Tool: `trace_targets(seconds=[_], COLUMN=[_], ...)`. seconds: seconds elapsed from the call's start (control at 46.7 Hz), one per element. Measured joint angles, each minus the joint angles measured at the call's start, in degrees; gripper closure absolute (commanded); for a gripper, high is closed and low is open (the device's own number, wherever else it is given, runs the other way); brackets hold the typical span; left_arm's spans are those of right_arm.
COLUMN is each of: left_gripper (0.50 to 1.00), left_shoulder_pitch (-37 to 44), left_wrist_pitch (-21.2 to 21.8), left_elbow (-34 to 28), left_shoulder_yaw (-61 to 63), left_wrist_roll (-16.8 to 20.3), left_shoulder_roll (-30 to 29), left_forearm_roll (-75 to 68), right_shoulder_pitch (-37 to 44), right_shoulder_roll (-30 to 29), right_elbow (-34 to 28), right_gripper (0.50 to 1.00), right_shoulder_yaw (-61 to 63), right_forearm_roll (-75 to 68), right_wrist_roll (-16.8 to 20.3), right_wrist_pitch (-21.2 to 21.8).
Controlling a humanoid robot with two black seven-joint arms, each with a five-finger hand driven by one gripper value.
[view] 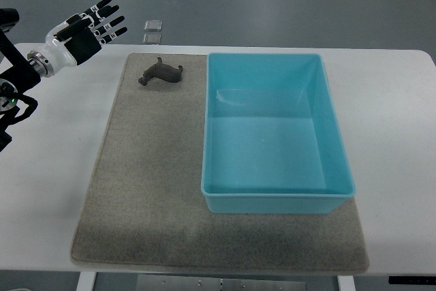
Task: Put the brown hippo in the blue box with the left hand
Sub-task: 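Move the left hand forward toward the brown hippo, fingers open, then lower the left hand over the brown hippo and wrap fingers around it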
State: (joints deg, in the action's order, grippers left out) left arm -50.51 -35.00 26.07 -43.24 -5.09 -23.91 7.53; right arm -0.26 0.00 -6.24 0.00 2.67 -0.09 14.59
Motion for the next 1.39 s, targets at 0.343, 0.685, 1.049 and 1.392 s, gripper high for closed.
trace_targets(seconds=[0.343, 0.685, 1.049, 1.392], left_gripper=[0.5, 0.501, 0.504, 0.504], left_shoulder_pitch=[-0.92, -2.51, -6.81, -10.14], left_wrist_pitch=[0.0, 0.0, 0.0, 2.13], left_elbow=[0.26, -0.22, 0.28, 2.88], left_shoulder_yaw=[-0.27, 0.79, 0.89, 3.49], left_wrist_roll=[0.0, 1.23, 13.36, 16.9], left_shoulder_roll=[-0.51, -0.58, -1.23, -1.24], left_forearm_roll=[-0.09, -6.88, -34.26, -55.42], right_shoulder_pitch=[0.01, 0.0, 0.0, 0.0], right_shoulder_roll=[0.0, 0.0, 0.0, 0.0], right_elbow=[0.0, 0.0, 0.0, 0.0], right_gripper=[0.564, 0.564, 0.564, 0.564], right_shoulder_yaw=[-0.01, 0.0, 0.0, 0.0], right_forearm_roll=[0.0, -0.02, -0.02, 0.0], right_wrist_roll=[-0.01, 0.0, -0.01, 0.0], right_wrist_pitch=[0.0, 0.0, 0.0, 0.0])
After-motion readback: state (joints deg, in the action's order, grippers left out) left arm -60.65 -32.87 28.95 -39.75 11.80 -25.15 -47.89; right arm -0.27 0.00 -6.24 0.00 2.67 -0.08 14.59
